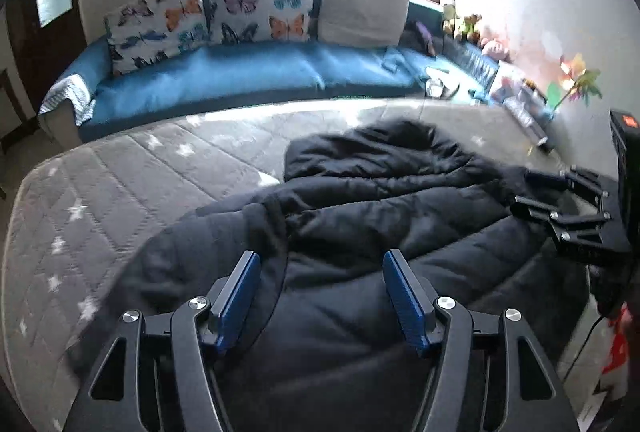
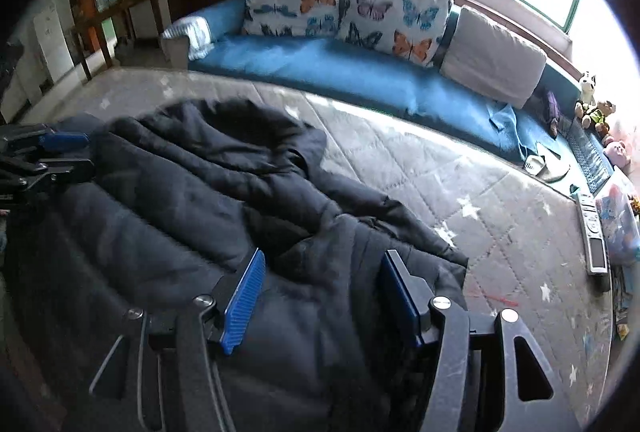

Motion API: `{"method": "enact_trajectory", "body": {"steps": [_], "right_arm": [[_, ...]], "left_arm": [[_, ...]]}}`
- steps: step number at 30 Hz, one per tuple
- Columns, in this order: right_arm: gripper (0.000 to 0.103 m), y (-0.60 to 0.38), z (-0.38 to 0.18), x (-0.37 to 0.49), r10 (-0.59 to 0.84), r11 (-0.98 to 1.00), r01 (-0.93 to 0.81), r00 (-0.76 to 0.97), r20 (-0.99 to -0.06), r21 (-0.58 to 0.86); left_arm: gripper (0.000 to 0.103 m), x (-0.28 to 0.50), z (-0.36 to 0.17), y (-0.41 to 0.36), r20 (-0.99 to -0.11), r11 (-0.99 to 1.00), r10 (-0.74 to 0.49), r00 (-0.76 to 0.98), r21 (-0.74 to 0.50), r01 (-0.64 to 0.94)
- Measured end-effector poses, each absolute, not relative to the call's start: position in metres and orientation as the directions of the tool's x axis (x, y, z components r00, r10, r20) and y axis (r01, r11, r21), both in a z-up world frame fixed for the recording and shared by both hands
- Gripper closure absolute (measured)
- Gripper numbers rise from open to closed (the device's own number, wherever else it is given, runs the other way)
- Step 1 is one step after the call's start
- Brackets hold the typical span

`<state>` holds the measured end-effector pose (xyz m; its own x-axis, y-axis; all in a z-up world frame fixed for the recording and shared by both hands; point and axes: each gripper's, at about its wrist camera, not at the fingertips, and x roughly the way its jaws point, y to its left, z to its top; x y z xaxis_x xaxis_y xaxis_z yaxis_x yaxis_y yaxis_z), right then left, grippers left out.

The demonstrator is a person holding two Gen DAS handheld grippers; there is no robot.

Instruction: Fold large clothes

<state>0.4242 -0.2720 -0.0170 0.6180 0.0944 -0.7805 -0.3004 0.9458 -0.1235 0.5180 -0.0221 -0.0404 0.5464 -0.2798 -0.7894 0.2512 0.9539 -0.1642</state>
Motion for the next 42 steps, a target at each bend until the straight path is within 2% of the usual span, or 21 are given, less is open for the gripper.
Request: {"method": "enact_trajectory", "body": {"steps": [5, 11, 22, 26, 29, 31, 32, 34, 38, 42], "right_arm": [[0.037, -0.238, 0.002, 0.380, 0.208, 0.906, -0.418, 0.582, -0.786, -0.069], [0.037, -0.201, -0.021, 0.366, 0.231, 0.872, -0.483, 0.540, -0.809, -0.074], [0.034, -0.199, -0.058, 0.385, 0.149, 0.884, -0.452, 0.520, -0.841, -0.123], [0.033, -0.216, -0.036, 0.373, 0.173, 0.905, -0.416, 0.551, -0.816, -0.089], [0.032, -0.241, -0.012, 0.358, 0.224, 0.923, -0.384, 0.568, -0.792, -0.014], [0.028, -0.262, -0.001, 0.348, 0.225, 0.938, -0.347, 0.583, -0.780, 0.011], [0.022, -0.276, 0.004, 0.344, 0.221, 0.946, -0.324, 0.593, -0.775, 0.022], [0.017, -0.296, 0.007, 0.338, 0.200, 0.960, -0.280, 0.595, -0.779, 0.033], [0.015, -0.335, -0.005, 0.333, 0.167, 0.981, -0.179, 0.579, -0.798, 0.076], [0.014, -0.363, -0.028, 0.341, 0.229, 0.973, -0.121, 0.527, -0.818, 0.195]], "left_arm": [[0.034, 0.471, -0.004, 0.001, -0.732, 0.952, -0.300, 0.612, -0.185, 0.245], [0.034, 0.432, -0.021, 0.016, -0.764, 0.960, -0.271, 0.585, -0.168, 0.224], [0.034, 0.432, -0.076, 0.018, -0.808, 0.966, -0.254, 0.532, -0.180, 0.187], [0.034, 0.432, -0.060, 0.034, -0.800, 0.950, -0.311, 0.513, -0.257, 0.175], [0.034, 0.419, -0.035, 0.055, -0.758, 0.938, -0.341, 0.556, -0.315, 0.146], [0.034, 0.407, -0.020, 0.070, -0.728, 0.940, -0.327, 0.602, -0.319, 0.125], [0.032, 0.401, -0.012, 0.079, -0.713, 0.936, -0.329, 0.619, -0.333, 0.114], [0.014, 0.393, -0.007, 0.096, -0.691, 0.919, -0.352, 0.631, -0.382, 0.094], [0.013, 0.389, -0.014, 0.117, -0.697, 0.901, -0.369, 0.614, -0.432, 0.052], [0.013, 0.390, -0.032, 0.122, -0.702, 0.871, -0.410, 0.582, -0.492, 0.021]]}}
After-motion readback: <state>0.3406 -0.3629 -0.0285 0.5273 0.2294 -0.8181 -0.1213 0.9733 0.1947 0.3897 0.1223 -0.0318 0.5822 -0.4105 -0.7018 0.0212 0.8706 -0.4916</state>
